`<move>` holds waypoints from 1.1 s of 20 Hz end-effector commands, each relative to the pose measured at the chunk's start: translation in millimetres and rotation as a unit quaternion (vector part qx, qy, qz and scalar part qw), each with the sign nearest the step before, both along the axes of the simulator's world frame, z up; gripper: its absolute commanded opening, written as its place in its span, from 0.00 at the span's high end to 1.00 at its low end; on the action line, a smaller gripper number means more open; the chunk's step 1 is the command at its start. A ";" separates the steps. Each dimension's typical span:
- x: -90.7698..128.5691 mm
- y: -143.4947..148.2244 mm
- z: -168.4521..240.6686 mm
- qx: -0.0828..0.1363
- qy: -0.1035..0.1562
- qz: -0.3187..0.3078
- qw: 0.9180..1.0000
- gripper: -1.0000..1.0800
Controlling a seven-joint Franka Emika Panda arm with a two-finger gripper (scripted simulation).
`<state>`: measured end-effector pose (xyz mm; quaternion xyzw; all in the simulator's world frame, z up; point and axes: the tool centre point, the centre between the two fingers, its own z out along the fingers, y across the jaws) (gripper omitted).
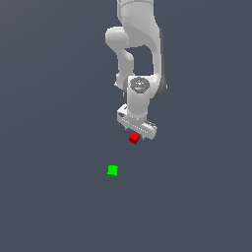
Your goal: Stack the red cube on top of the green cube.
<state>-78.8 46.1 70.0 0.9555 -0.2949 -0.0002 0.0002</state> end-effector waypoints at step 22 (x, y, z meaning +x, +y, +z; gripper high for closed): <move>-0.3 0.2 -37.6 0.000 0.000 -0.001 1.000 0.04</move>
